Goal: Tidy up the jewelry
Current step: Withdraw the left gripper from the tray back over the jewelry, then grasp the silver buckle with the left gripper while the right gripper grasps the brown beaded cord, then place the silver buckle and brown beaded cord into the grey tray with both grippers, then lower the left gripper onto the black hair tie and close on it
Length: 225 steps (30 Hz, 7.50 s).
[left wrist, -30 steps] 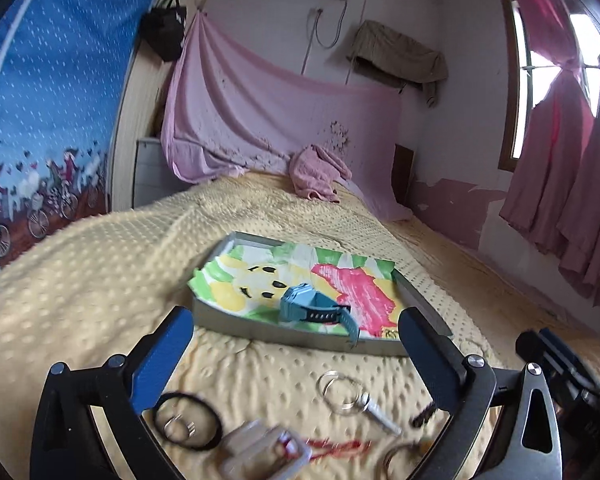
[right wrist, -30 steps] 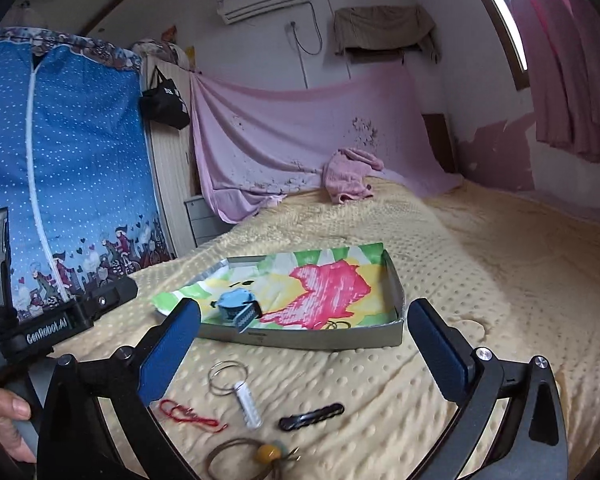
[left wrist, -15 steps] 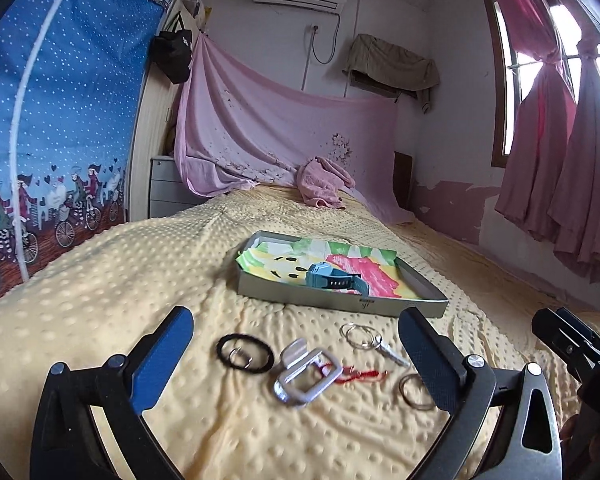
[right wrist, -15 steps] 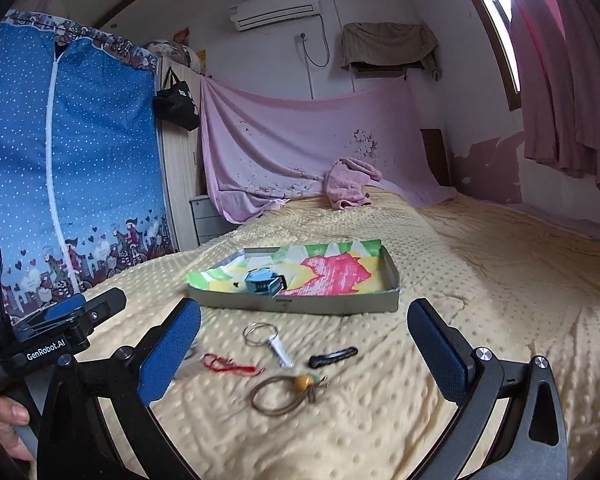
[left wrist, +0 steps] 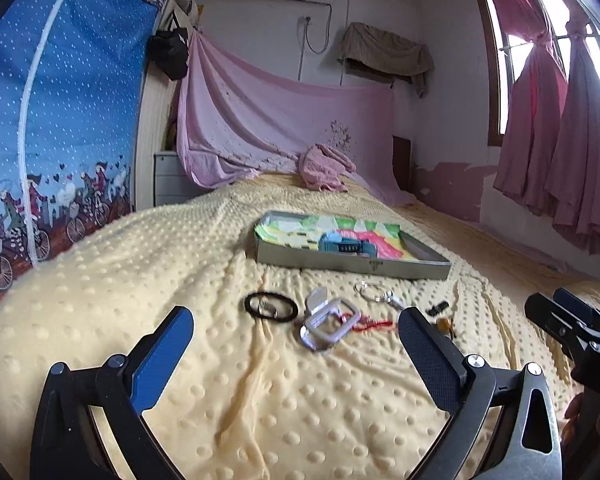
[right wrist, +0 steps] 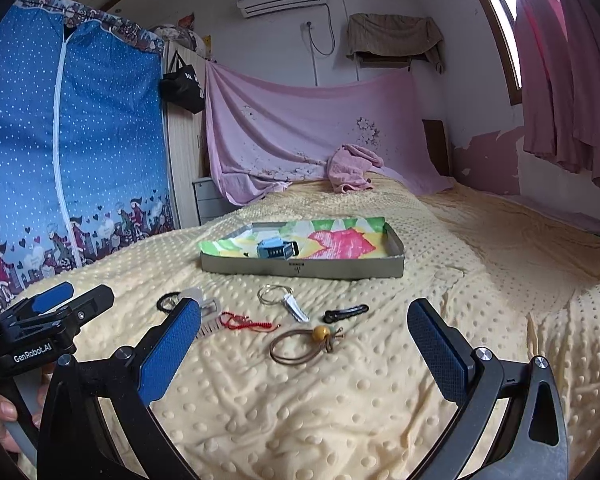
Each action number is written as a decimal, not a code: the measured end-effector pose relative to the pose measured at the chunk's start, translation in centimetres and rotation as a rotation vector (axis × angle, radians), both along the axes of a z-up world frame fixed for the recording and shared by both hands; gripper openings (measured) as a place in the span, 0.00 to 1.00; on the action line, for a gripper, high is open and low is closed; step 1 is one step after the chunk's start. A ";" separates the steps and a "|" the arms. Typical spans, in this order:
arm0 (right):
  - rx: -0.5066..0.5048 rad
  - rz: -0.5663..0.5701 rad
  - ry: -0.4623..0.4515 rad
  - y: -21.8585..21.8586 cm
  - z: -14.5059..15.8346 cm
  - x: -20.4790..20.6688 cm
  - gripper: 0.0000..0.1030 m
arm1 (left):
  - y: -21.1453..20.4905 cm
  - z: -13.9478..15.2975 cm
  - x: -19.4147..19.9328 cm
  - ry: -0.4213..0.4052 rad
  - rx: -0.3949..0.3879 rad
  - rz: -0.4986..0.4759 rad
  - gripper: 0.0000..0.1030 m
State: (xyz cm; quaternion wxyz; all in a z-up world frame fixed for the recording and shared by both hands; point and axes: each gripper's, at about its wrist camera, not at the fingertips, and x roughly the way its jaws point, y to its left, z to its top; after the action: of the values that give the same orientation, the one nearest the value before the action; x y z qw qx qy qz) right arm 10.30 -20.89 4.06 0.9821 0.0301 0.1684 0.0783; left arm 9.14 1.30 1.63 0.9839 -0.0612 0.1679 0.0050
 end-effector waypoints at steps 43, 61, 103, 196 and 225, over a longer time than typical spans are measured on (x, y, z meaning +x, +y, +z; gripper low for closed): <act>0.007 0.119 0.311 0.1 -5.7 12.6 0.67 | -1.2 -3.8 10.6 0.221 -0.023 -0.163 0.73; -0.013 0.211 0.429 2.2 -8.5 13.8 0.24 | -2.7 -4.5 10.8 0.286 0.006 -0.241 0.44; 0.112 0.180 0.238 -0.8 -3.5 15.2 0.24 | -4.3 0.5 12.8 0.227 -0.103 -0.294 0.12; -0.020 0.081 0.035 2.1 -1.0 7.3 0.99 | 3.1 -0.8 6.1 0.082 0.045 0.109 1.00; -0.093 0.351 0.355 7.9 -6.9 15.7 0.46 | 5.1 -4.7 14.2 0.365 -0.165 0.034 0.37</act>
State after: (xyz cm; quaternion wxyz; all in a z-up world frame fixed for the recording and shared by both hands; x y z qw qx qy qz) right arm 26.01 -12.97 -2.84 0.9088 -0.0316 0.3445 0.2332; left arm 23.37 6.43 -3.10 0.9285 -0.1425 0.3423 0.0191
